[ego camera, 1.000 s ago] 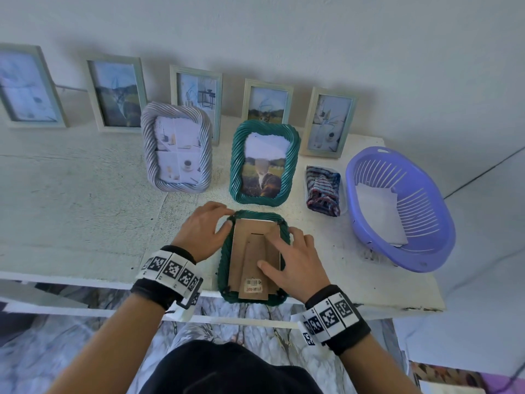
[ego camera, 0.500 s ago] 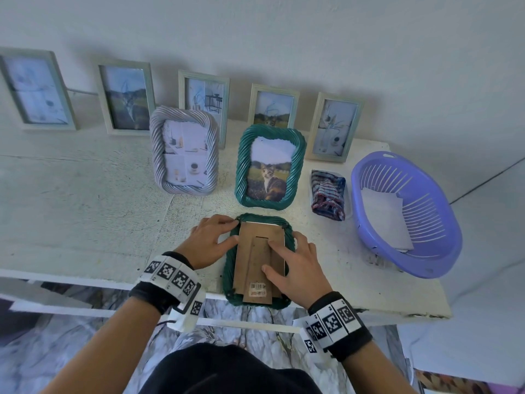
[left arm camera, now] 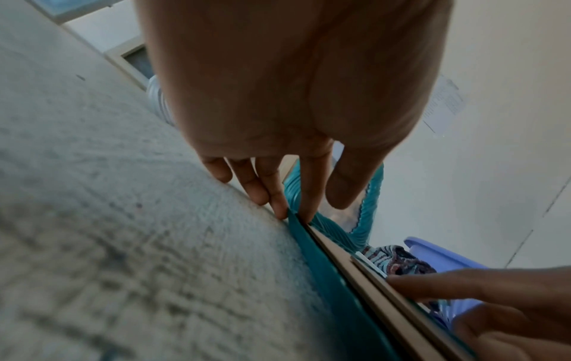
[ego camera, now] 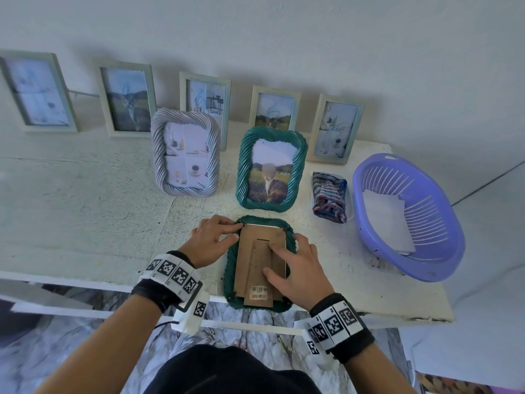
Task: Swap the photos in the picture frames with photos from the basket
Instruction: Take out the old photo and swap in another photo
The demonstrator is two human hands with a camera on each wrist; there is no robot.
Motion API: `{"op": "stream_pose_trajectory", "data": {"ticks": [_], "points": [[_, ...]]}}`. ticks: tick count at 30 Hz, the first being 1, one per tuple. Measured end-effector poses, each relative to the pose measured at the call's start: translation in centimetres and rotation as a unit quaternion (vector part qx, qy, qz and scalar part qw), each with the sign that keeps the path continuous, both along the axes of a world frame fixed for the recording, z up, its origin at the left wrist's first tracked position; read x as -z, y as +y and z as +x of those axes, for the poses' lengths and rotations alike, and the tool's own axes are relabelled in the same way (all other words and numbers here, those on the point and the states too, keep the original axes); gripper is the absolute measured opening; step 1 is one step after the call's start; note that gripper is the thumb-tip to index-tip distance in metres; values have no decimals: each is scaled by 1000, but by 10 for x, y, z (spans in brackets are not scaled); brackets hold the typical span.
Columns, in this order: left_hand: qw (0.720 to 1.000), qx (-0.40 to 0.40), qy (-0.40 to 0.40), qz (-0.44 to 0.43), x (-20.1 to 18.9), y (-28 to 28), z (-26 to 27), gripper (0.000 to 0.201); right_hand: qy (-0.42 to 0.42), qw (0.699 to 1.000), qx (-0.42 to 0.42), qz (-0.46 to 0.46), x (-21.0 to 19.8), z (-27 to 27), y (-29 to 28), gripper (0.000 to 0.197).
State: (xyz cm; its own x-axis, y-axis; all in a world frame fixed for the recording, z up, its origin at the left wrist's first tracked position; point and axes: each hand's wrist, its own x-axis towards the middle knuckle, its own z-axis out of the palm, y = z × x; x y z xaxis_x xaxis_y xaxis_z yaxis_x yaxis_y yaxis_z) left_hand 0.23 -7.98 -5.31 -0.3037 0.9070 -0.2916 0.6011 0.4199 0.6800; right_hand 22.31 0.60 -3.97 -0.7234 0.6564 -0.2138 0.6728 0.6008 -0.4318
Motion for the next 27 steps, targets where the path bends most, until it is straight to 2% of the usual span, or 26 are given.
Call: {"op": "stream_pose_trajectory", "data": {"ticks": [4, 6, 8, 9, 12, 14, 16, 18, 21, 24, 25, 27], "points": [[999, 25, 32, -6, -3, -3, -1, 75, -6, 1000, 3, 3, -1, 0, -1, 57], [998, 19, 52, 10, -3, -8, 3, 64, -18, 1000, 3, 21, -3, -1, -3, 57], [998, -25, 58, 30, -1, -13, 11, 44, -33, 998, -2, 56, -4, -2, -5, 56], [997, -46, 50, 33, -1, -16, 16, 42, -37, 997, -4, 74, -5, -3, -7, 55], [995, -92, 18, 32, -3, -21, 25, 46, -26, 995, 1, 101, -2, -7, -12, 52], [991, -124, -10, 40, -11, -25, 27, 51, 22, 995, 2, 100, 0, -12, -18, 48], [987, -146, -21, 65, -25, -29, 28, 53, 104, 992, 5, 67, -1, -16, -24, 47], [982, -161, -14, 101, -44, -32, 30, 52, 191, 981, 21, -3, -8, -18, -28, 44], [967, -174, -26, 183, -82, -32, 44, 45, 295, 941, 74, -147, -25, -15, -28, 30], [944, -118, -195, 238, -108, -23, 68, 32, 356, 880, 147, -277, -44, -2, -23, 30], [941, -86, -224, 241, -108, -19, 73, 29, 363, 873, 163, -283, -47, 5, -20, 30], [957, -48, -172, 228, -91, -12, 75, 24, 356, 883, 183, -243, -46, 22, -12, 18]]}}
